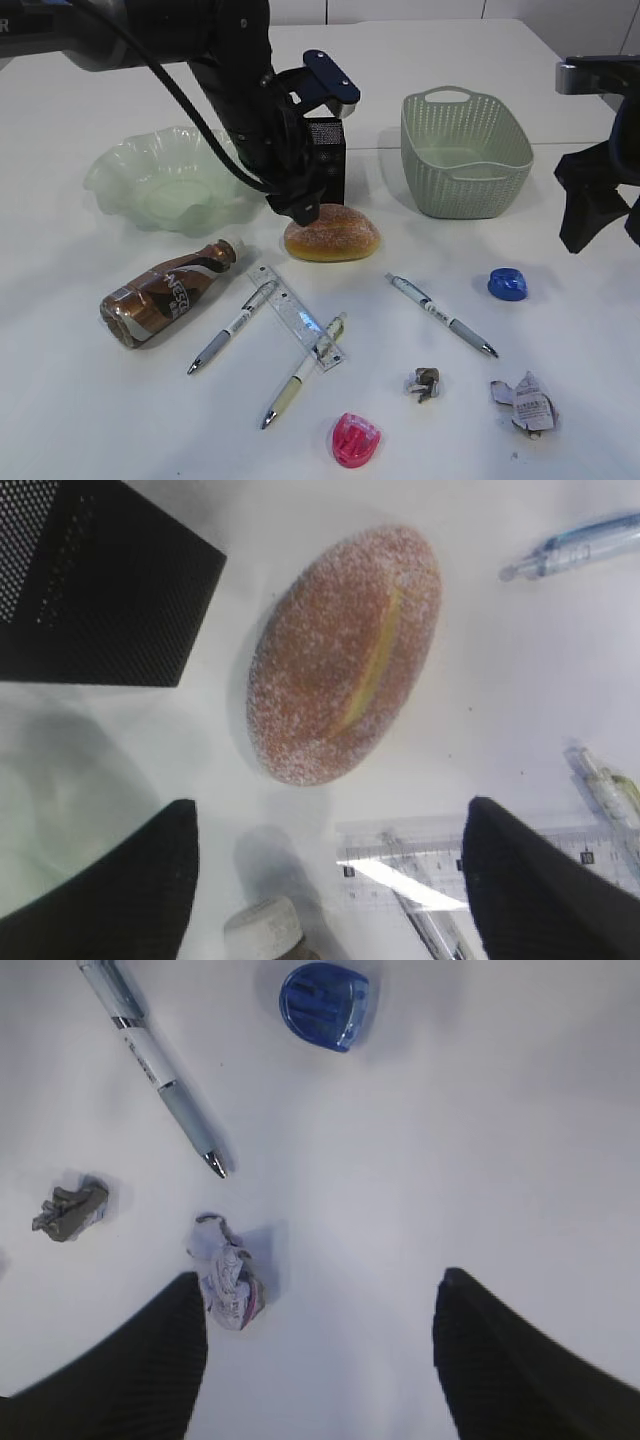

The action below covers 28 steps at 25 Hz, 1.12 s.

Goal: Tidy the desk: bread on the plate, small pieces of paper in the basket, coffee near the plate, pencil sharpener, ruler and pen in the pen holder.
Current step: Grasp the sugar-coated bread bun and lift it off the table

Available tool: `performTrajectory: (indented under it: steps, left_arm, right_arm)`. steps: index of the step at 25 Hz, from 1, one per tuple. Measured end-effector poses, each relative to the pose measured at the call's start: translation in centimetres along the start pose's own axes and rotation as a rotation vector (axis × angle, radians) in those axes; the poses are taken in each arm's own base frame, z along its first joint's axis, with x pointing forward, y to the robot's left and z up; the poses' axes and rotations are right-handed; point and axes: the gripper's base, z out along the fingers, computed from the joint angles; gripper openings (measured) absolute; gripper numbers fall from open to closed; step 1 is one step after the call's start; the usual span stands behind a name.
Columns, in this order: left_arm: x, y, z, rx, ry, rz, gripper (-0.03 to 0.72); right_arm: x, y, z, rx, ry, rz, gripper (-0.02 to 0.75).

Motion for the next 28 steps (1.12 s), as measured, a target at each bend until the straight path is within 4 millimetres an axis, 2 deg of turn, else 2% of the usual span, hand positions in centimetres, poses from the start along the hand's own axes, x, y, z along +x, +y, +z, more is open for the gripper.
performTrajectory:
  steps: [5,12,20,28]
  left_arm:
    - [-0.5,0.2,0.5,-0.028,-0.056,0.009,0.591]
    - [0.0,-0.1,3.5,-0.012,-0.027,0.012,0.591]
    - [0.0,-0.1,5.0,-0.017,-0.036,0.032,0.591]
    - [-0.6,-0.9,5.8,-0.026,-0.078,0.07,0.59]
  right_arm:
    - [0.0,0.0,0.0,0.0,-0.003,0.0,0.551]
    - [-0.1,0.0,0.0,0.001,-0.013,0.0,0.551]
    - [-0.3,0.0,0.0,0.003,-0.03,0.0,0.551]
    - [-1.5,0.0,-2.0,0.009,-0.116,-0.005,0.551]
